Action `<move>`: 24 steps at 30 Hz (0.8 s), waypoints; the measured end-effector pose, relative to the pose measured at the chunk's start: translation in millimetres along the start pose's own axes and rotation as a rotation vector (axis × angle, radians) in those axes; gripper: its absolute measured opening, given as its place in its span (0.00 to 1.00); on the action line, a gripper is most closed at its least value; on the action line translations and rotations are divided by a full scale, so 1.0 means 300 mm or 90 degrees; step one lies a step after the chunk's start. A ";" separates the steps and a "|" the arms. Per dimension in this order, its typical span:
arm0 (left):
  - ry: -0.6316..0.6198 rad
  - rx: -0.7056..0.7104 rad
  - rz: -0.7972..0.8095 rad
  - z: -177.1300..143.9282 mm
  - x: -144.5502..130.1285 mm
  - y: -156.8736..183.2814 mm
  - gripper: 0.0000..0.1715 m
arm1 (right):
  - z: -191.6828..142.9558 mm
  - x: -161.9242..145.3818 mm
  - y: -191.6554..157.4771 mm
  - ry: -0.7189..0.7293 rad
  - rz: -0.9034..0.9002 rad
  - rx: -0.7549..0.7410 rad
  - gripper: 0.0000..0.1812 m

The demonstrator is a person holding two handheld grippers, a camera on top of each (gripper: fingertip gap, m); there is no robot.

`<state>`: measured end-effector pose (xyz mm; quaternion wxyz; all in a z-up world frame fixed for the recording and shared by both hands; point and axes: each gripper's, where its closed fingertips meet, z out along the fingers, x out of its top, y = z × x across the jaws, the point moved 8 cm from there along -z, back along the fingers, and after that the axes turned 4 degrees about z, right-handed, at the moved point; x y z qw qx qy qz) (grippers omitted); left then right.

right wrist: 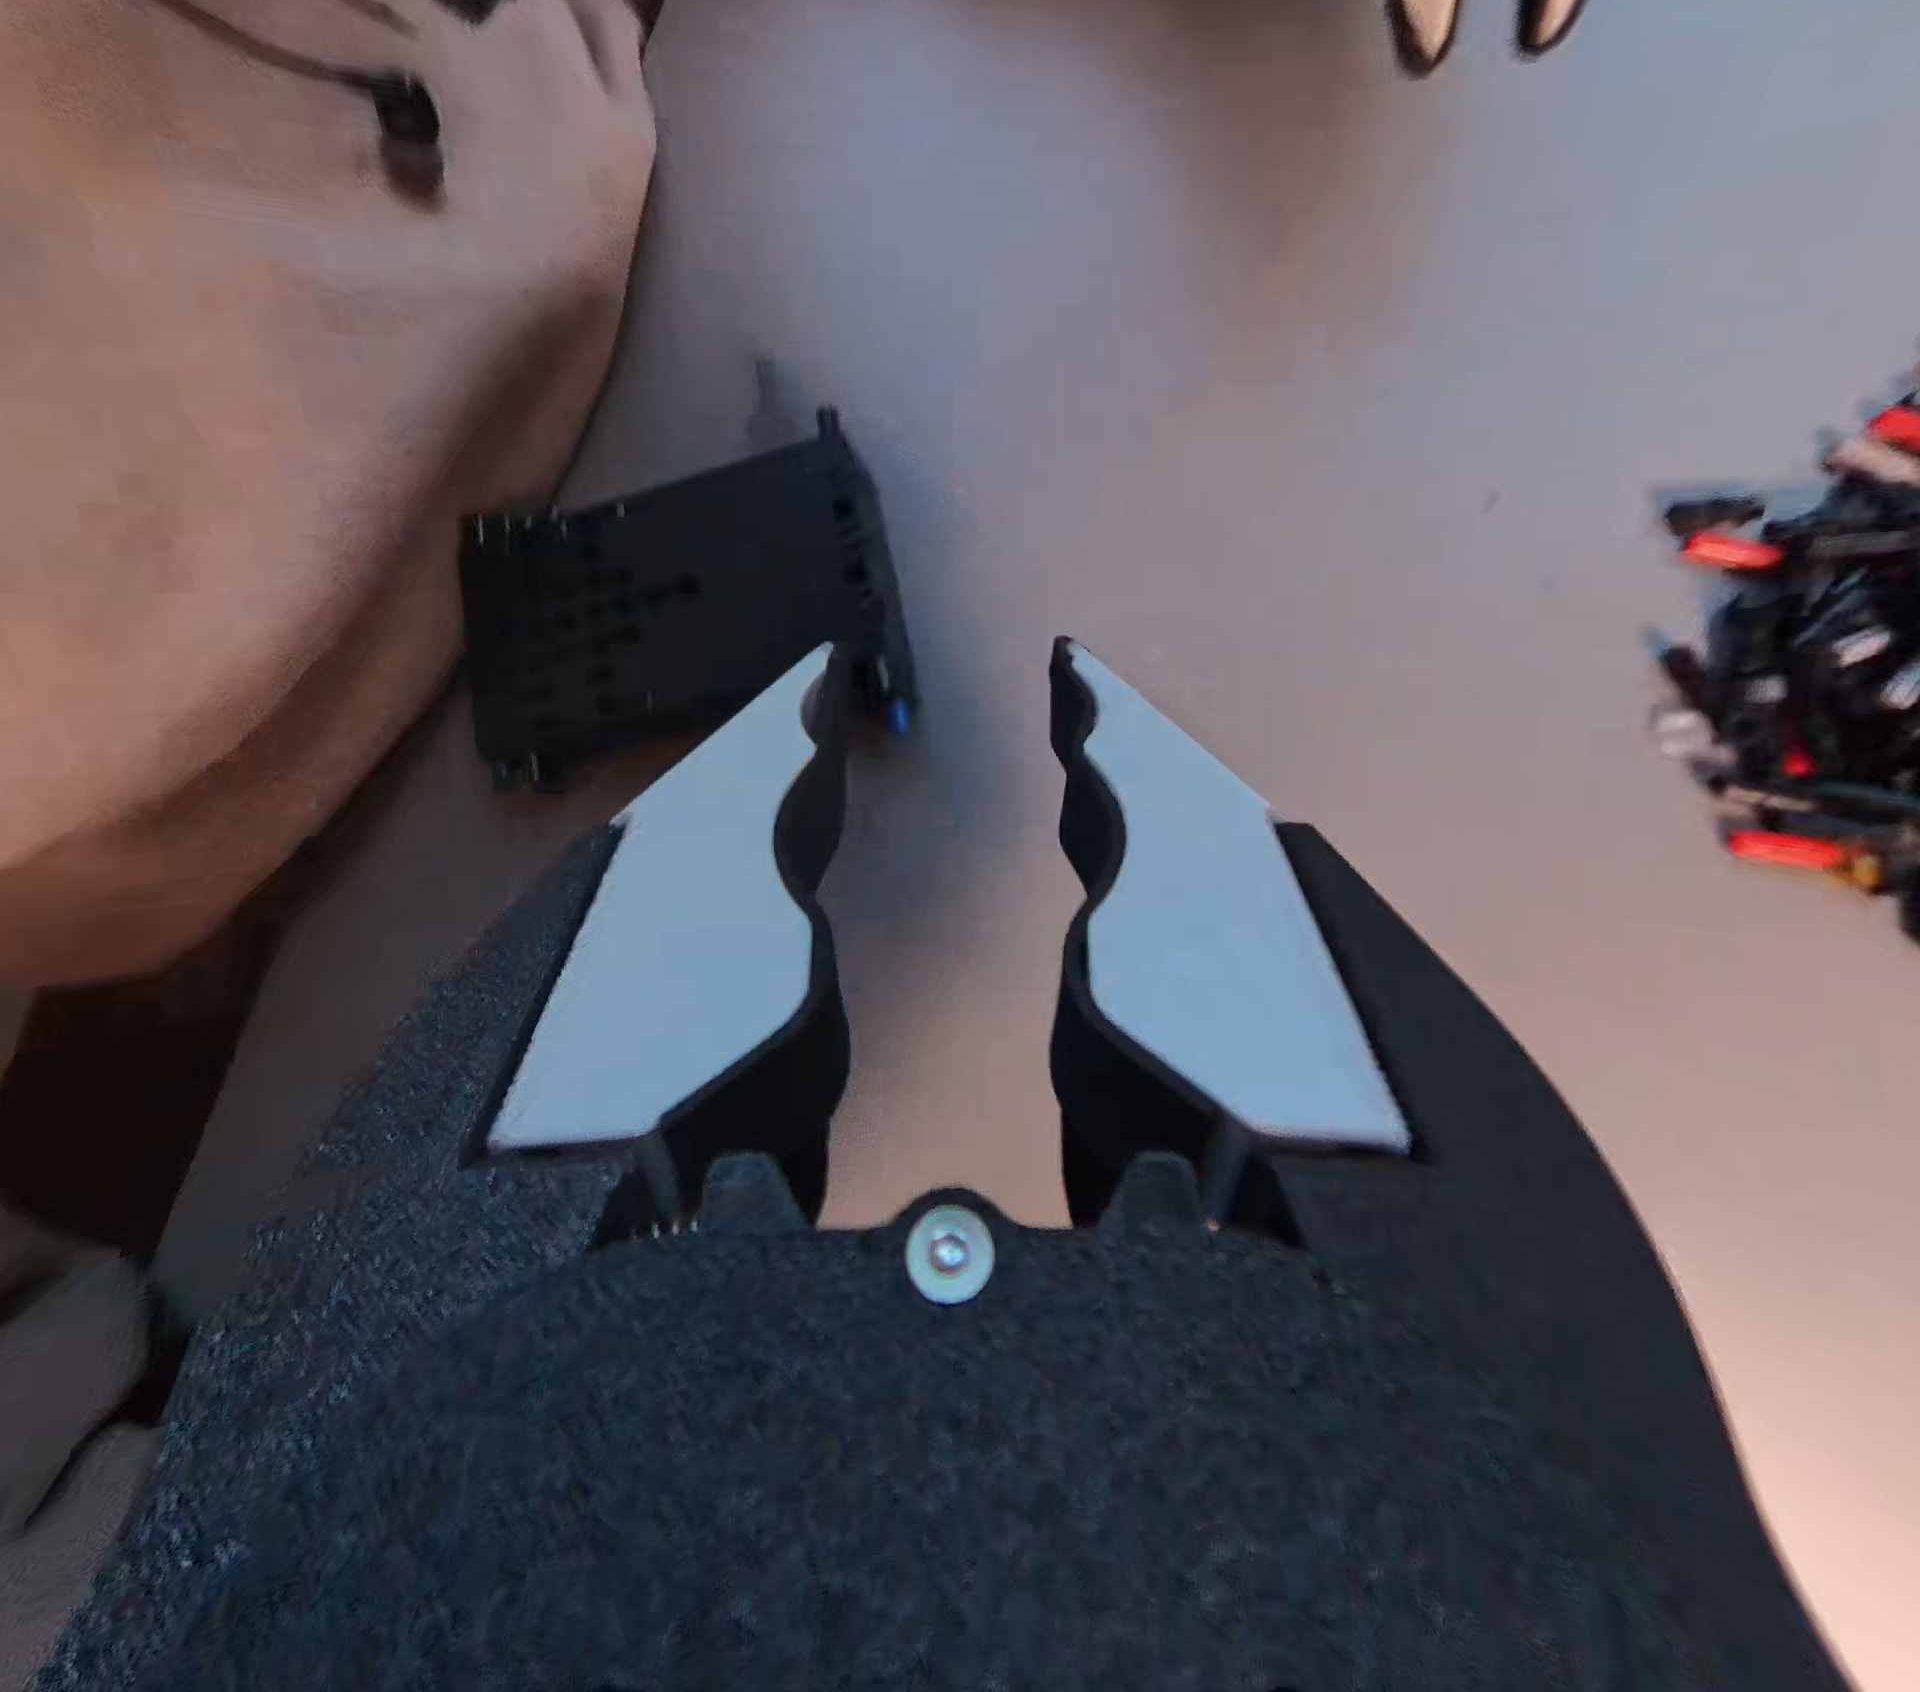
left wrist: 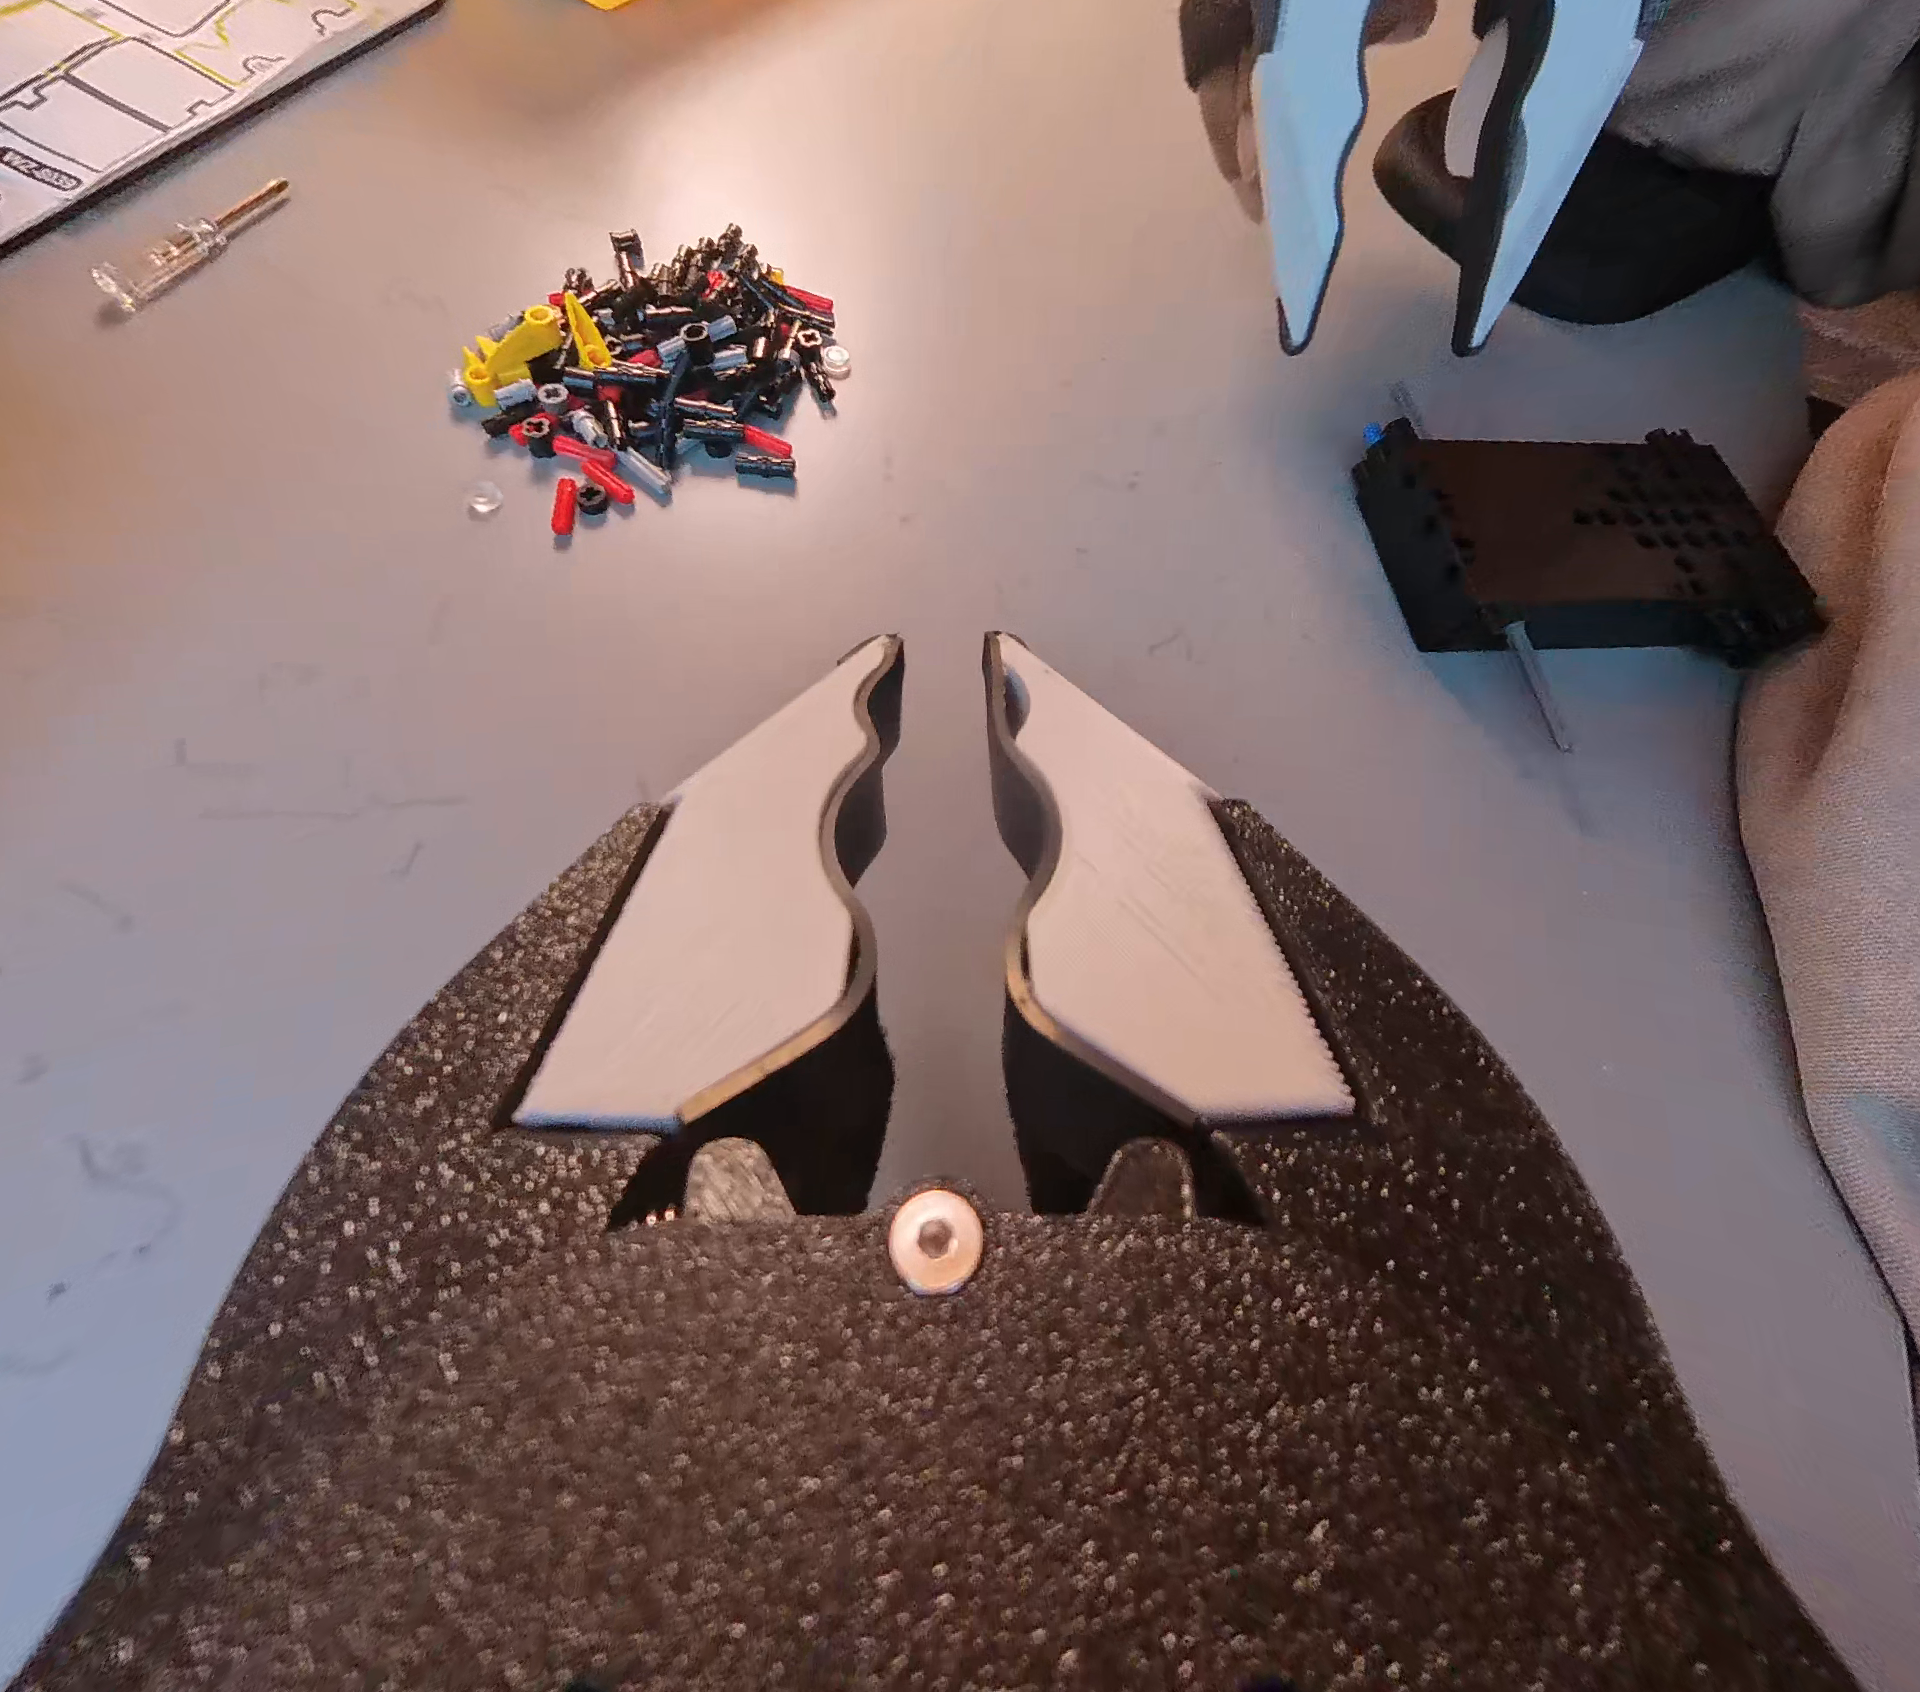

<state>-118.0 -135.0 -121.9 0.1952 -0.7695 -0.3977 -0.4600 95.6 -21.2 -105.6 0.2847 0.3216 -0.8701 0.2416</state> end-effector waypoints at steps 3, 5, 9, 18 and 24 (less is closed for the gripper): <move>0.004 -0.006 0.008 0.011 0.008 0.007 0.09 | 0.011 -0.088 -0.048 -0.115 0.010 0.020 0.16; 0.010 -0.025 0.010 0.025 0.020 0.018 0.10 | 0.049 -0.112 -0.056 -0.137 0.012 0.004 0.09; 0.071 -0.157 -0.051 0.068 0.075 0.079 0.16 | 0.063 -0.072 -0.068 -0.080 -0.063 -0.031 0.02; 0.039 -0.455 -0.160 0.218 0.119 0.250 0.38 | -0.036 0.088 -0.113 0.137 -0.214 -0.138 0.01; 0.022 -0.552 -0.156 0.235 0.114 0.256 0.33 | -0.054 0.120 -0.145 0.221 -0.257 -0.131 0.01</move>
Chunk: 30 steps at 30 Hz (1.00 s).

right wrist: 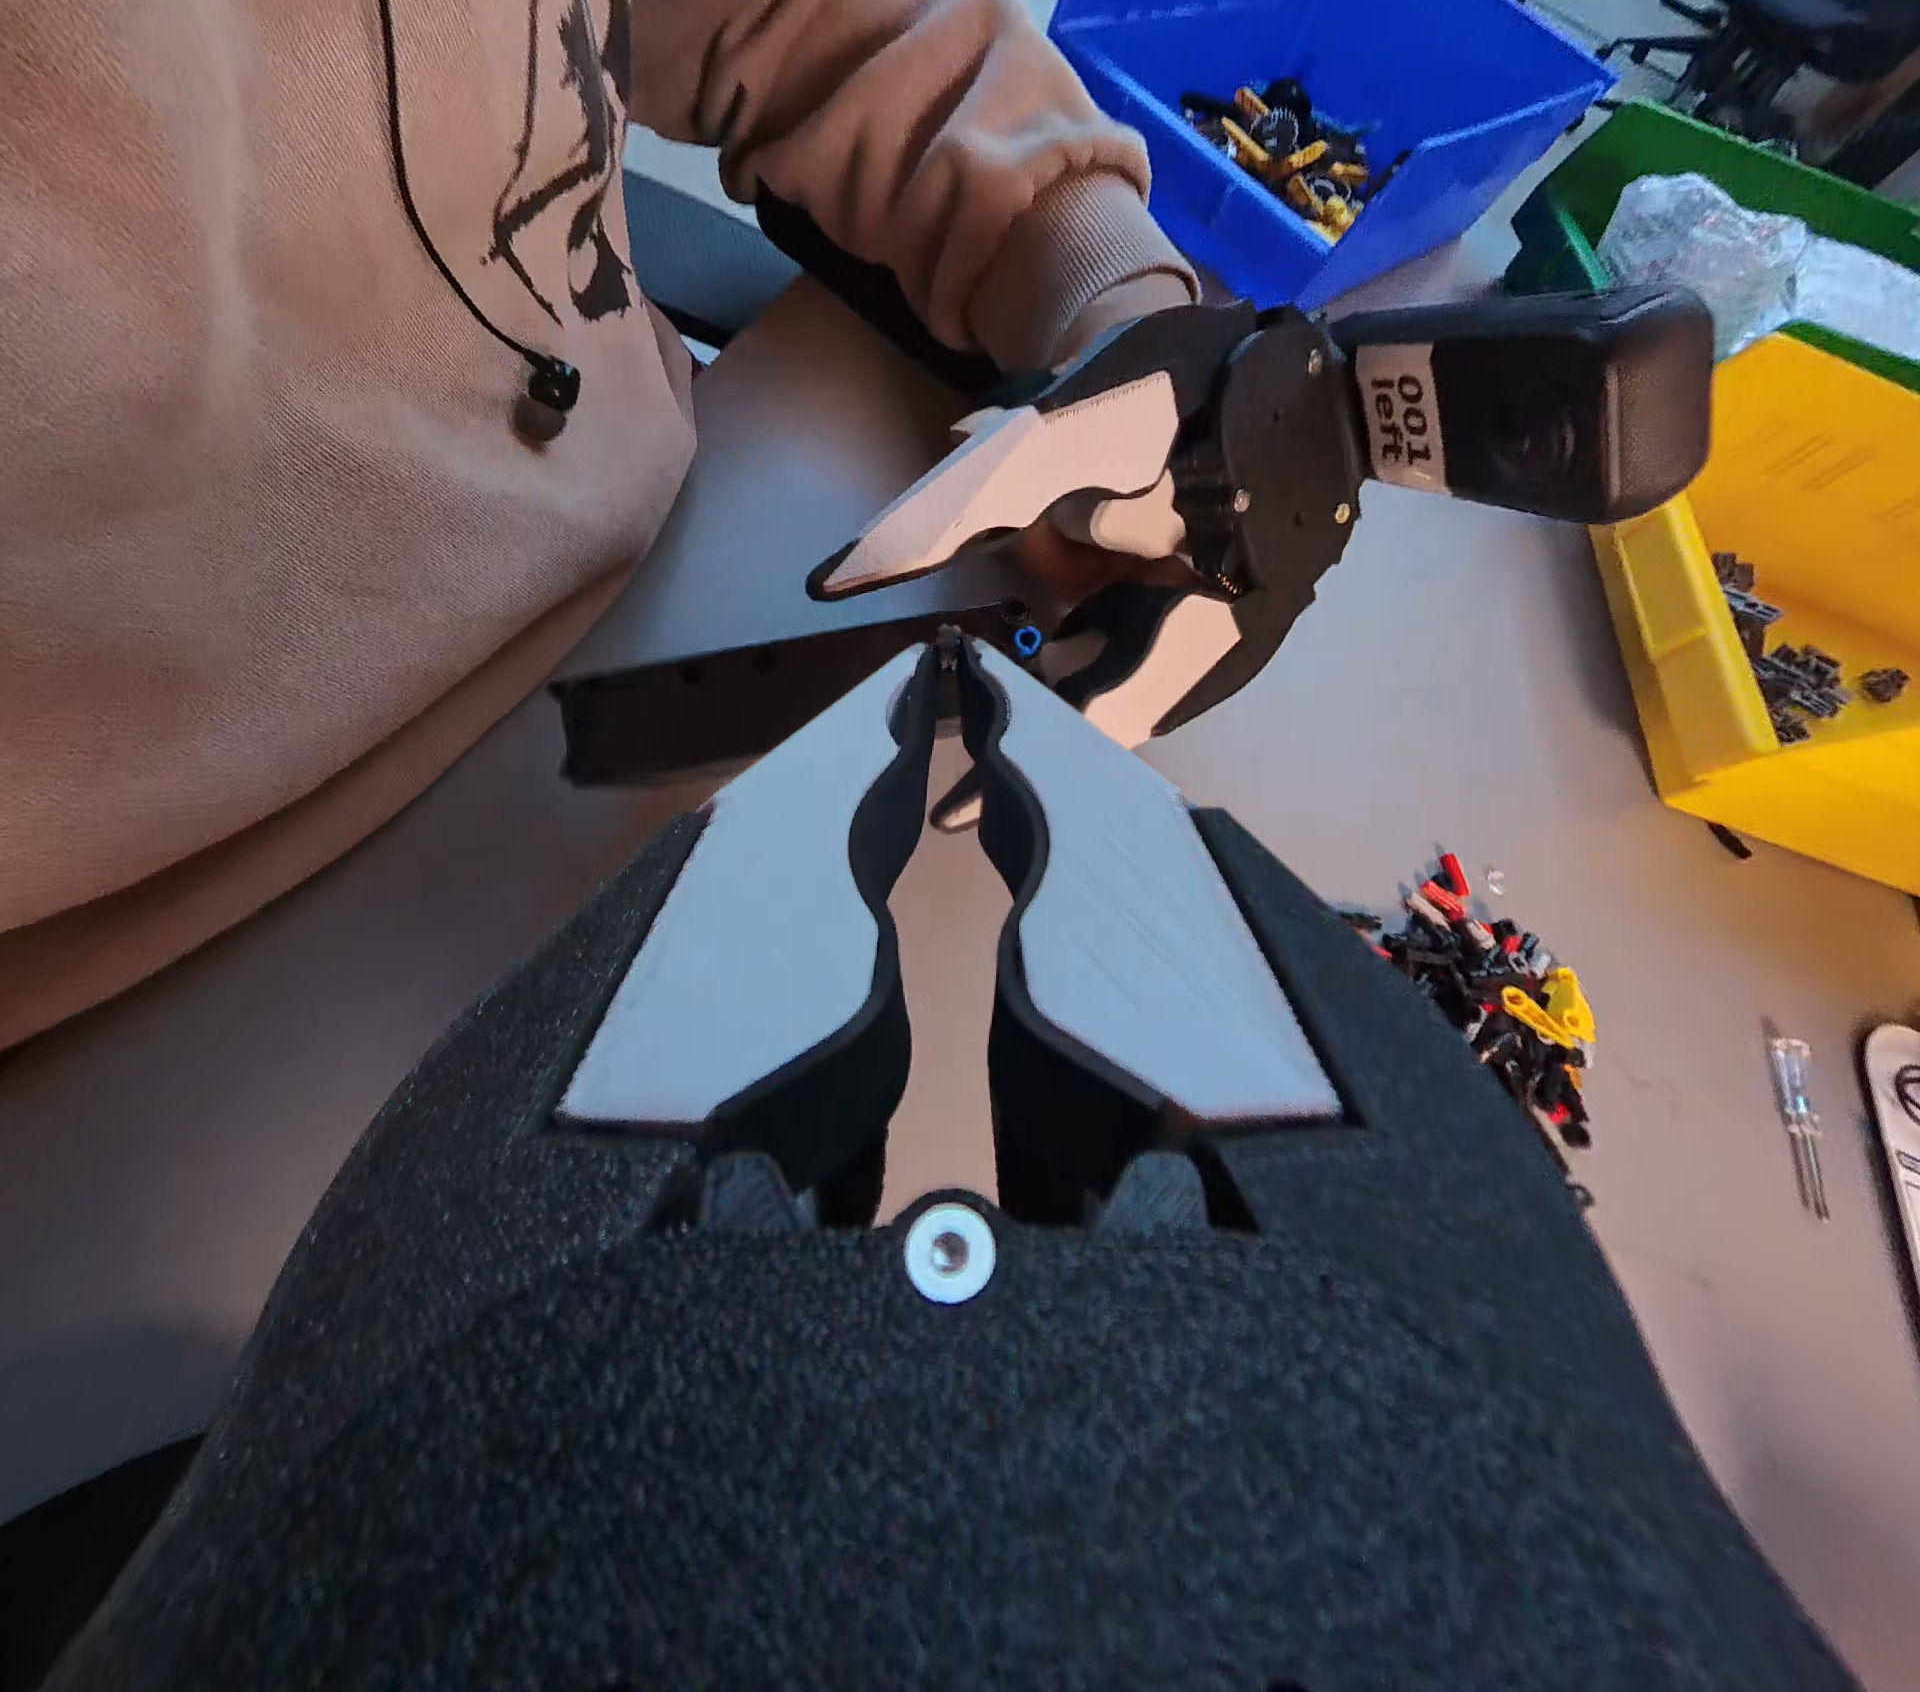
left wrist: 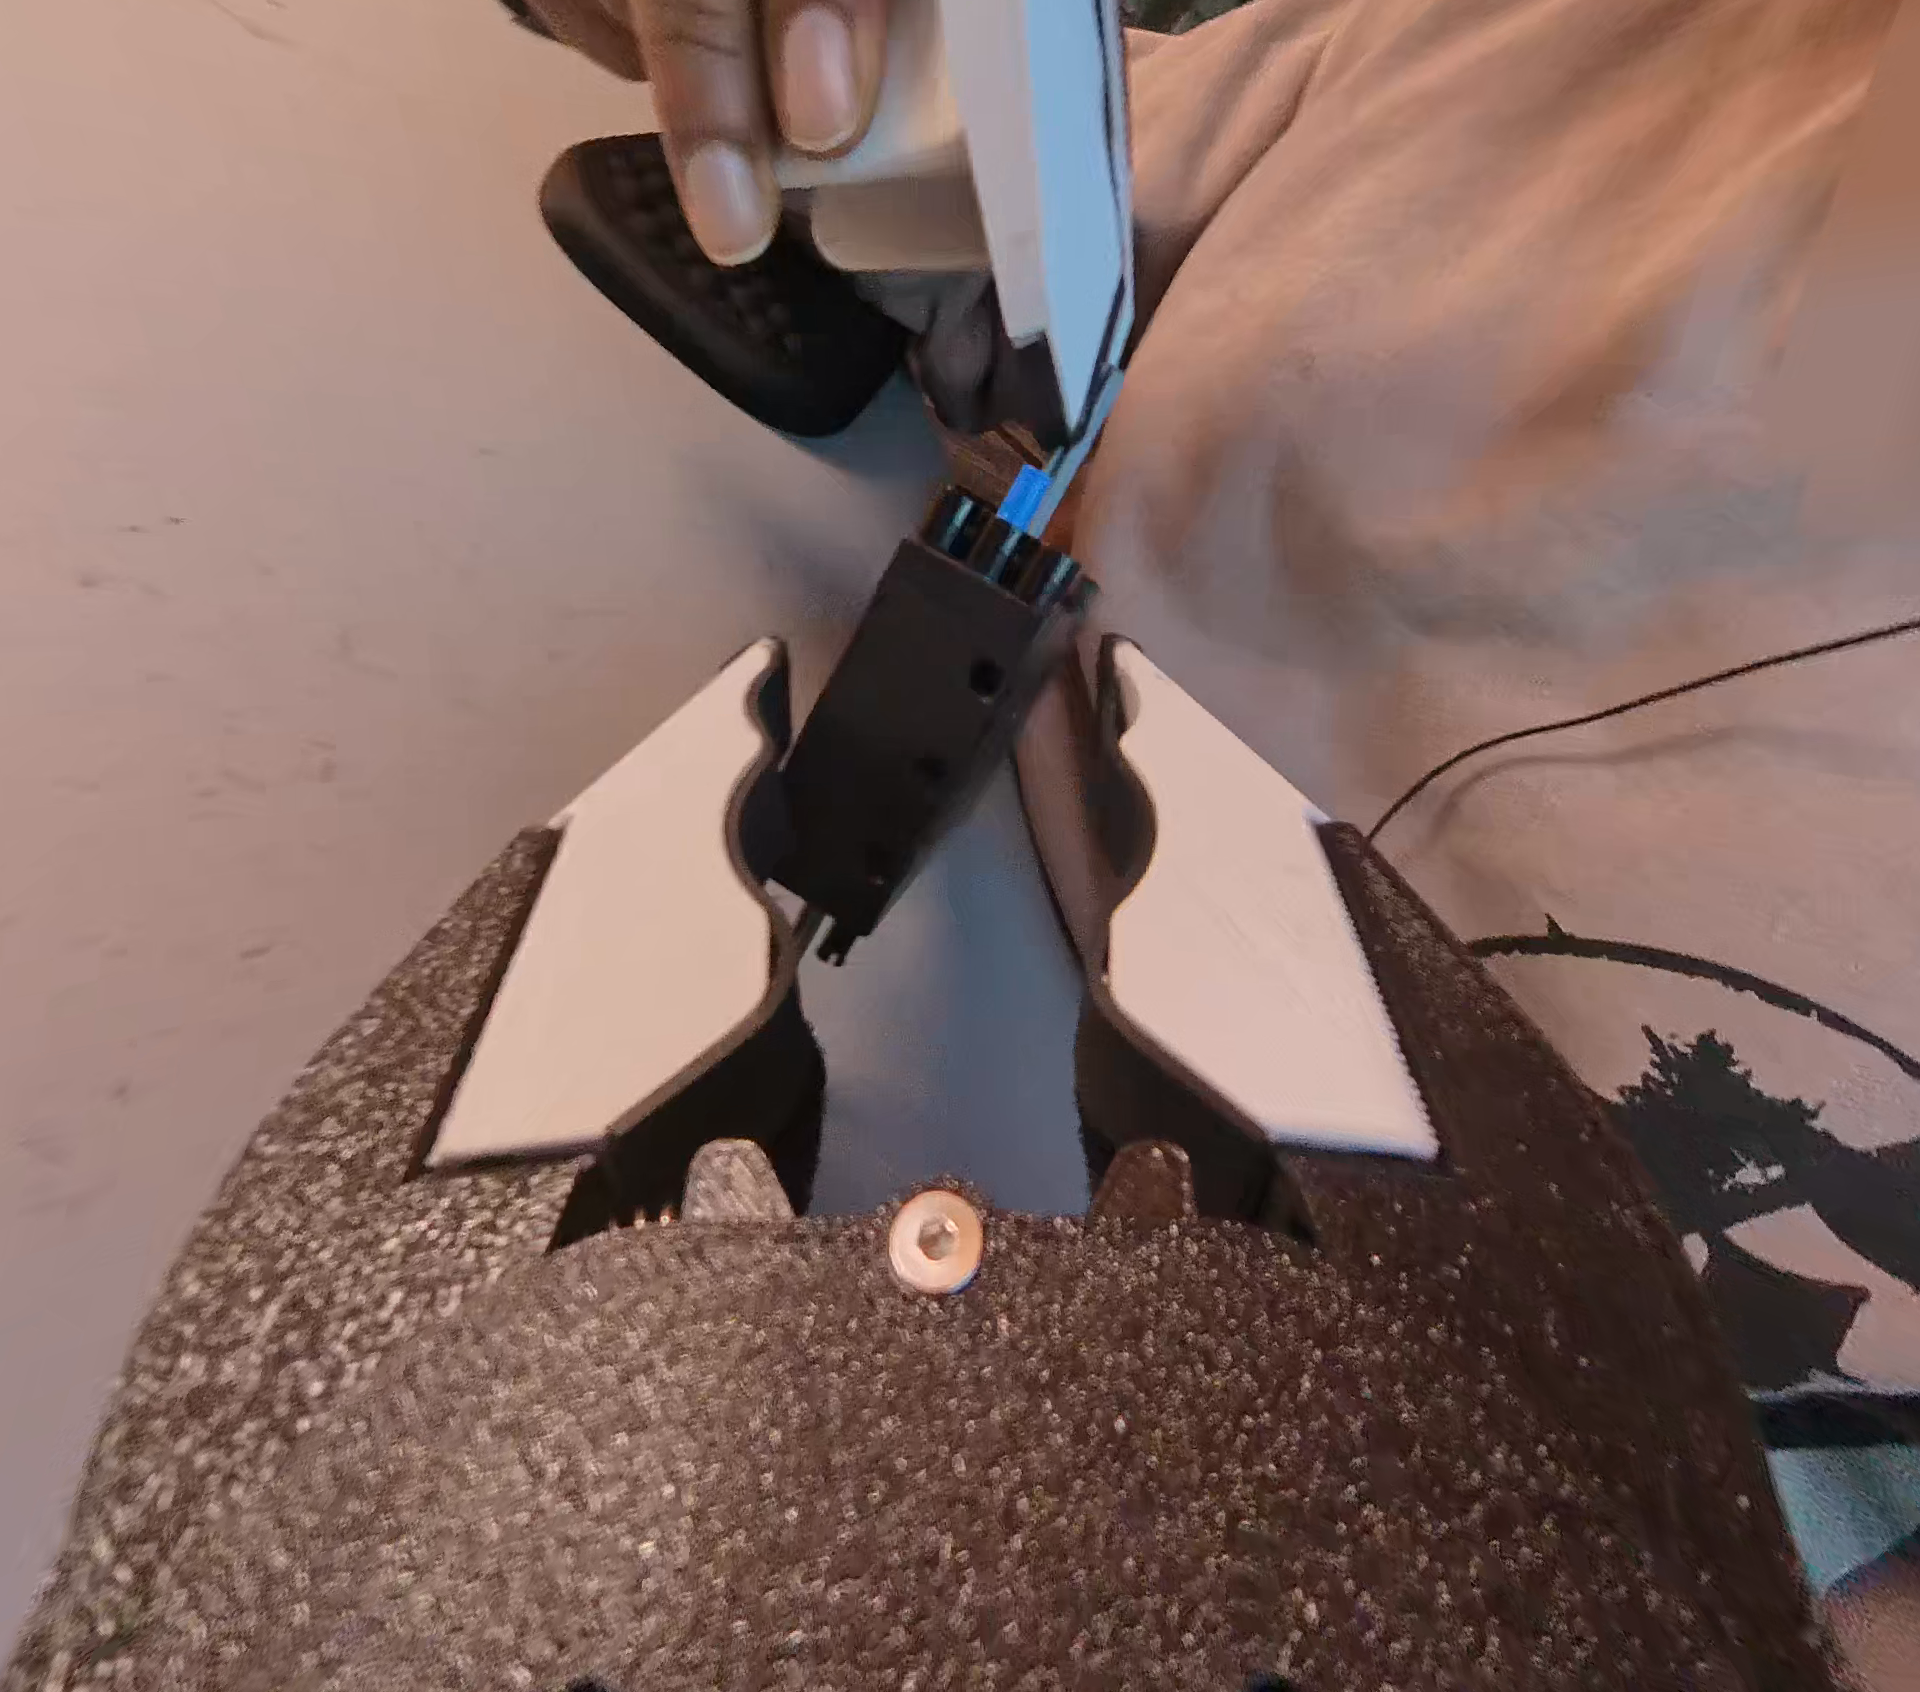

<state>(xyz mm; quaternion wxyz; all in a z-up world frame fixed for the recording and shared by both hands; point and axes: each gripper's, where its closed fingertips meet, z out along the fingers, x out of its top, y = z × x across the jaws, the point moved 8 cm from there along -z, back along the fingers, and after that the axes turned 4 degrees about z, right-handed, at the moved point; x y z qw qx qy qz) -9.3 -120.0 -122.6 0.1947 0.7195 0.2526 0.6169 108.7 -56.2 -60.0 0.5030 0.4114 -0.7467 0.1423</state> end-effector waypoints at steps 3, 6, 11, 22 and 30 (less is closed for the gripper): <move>-0.017 0.016 0.064 0.002 0.003 0.016 0.18 | -0.005 -0.008 0.007 0.027 0.026 0.013 0.01; -0.013 0.079 0.083 -0.015 0.010 0.012 0.16 | -0.019 -0.041 0.037 0.036 0.080 -0.001 0.01; -0.032 0.181 0.135 -0.021 0.031 0.032 0.15 | -0.023 -0.032 0.066 0.082 0.179 0.004 0.13; -0.008 0.306 0.180 -0.068 0.056 0.032 0.15 | 0.083 -0.034 0.116 0.105 0.258 -0.073 0.14; 0.040 0.299 0.158 -0.082 0.039 0.026 0.15 | 0.096 -0.061 0.130 0.191 0.312 -0.055 0.14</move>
